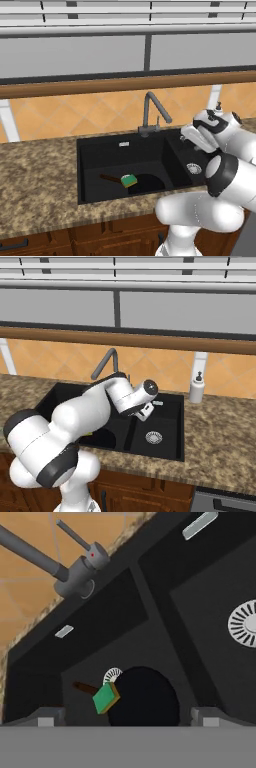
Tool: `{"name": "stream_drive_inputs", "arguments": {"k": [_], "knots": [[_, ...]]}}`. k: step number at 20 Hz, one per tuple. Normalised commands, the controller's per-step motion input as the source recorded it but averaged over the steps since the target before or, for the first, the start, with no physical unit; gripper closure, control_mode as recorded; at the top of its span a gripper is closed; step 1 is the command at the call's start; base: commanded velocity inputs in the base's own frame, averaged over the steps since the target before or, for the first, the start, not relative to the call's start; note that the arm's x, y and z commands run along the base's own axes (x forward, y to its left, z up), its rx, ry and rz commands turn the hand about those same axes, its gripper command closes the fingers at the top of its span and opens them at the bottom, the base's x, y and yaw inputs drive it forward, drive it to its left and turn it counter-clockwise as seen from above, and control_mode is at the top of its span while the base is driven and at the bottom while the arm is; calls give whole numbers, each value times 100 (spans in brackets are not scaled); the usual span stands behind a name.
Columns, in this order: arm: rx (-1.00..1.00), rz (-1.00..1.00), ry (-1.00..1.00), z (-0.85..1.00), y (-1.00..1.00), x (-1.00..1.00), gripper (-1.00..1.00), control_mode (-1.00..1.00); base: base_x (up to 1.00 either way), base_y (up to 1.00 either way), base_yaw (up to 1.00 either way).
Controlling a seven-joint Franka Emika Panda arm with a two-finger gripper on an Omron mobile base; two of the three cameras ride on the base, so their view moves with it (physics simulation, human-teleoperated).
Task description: Pick the pan and sponge and place them into the sink. Then turn on the water.
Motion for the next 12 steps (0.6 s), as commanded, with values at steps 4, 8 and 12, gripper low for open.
{"name": "stream_drive_inputs", "arguments": {"k": [4,8,12], "knots": [[14,0,-18,2,11,38,-100,-100,0,0,0],[16,0,-15,0,15,46,-100,-100,0,0,0],[14,0,-14,0,5,40,-100,-100,0,0,0]]}}
